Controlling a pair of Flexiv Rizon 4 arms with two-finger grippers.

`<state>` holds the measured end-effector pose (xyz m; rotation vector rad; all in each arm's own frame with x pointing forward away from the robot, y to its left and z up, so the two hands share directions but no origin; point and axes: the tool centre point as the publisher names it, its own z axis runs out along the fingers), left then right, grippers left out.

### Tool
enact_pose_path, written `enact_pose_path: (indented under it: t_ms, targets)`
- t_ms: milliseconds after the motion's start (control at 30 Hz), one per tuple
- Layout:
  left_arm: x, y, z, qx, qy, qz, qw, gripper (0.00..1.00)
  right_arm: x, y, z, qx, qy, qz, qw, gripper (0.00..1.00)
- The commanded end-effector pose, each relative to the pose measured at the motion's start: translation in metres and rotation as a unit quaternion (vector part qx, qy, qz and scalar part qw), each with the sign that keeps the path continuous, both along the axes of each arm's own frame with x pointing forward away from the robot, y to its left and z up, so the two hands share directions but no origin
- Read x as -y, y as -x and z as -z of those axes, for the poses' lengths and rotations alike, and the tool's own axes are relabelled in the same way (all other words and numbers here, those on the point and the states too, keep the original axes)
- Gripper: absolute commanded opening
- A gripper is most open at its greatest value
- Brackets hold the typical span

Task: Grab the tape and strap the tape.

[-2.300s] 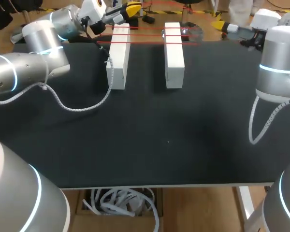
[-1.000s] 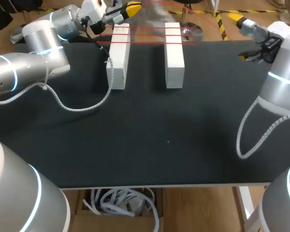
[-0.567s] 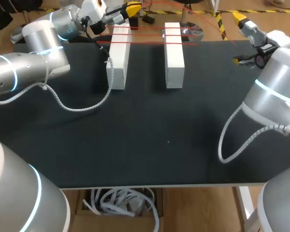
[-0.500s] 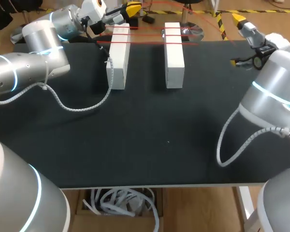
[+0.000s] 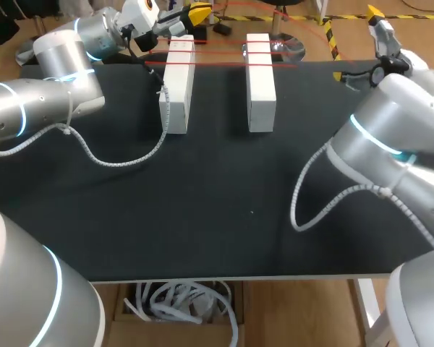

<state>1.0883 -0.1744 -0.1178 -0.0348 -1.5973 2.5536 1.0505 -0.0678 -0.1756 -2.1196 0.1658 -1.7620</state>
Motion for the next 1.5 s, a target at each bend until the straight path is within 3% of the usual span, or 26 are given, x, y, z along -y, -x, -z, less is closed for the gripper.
enact_pose_path:
  t_ms: [33,267,567,800,1033,1367,1400,1467,1500]
  targets:
    - [0.000,-0.002,0.001,0.001,0.001,0.002,1.000,0.00,-0.004,-0.009,0.002,-0.006,0.024,0.125,0.992,1.00]
    - [0.000,-0.002,0.001,0.001,0.001,0.002,1.000,0.00,0.006,-0.017,-0.001,-0.015,0.022,0.139,0.990,1.00]
    - [0.000,-0.002,0.001,0.001,0.001,0.002,1.000,0.00,0.000,-0.022,-0.004,-0.040,0.013,0.067,0.997,1.00]
    - [0.000,-0.002,0.001,0.001,0.001,0.002,1.000,0.00,-0.005,-0.020,-0.003,-0.034,0.023,0.046,0.998,1.00]
    - [0.000,-0.002,0.001,0.001,0.001,0.002,1.000,0.00,-0.006,-0.023,-0.011,0.011,0.032,0.029,0.999,1.00]
    - [0.000,-0.002,0.001,0.001,0.001,0.002,1.000,0.00,0.000,-0.026,-0.002,0.002,0.040,0.048,0.998,1.00]
    - [0.000,-0.002,0.001,0.001,0.001,0.002,1.000,0.00,0.000,-0.026,-0.002,0.001,0.040,0.049,0.998,0.93]
    - [0.000,-0.002,0.001,0.001,0.001,0.002,1.000,0.00,0.000,-0.026,-0.002,0.001,0.040,0.051,0.998,0.71]
    - [0.000,-0.002,0.001,0.001,0.001,0.002,1.000,0.00,0.000,-0.025,-0.002,0.002,0.040,0.052,0.998,0.48]
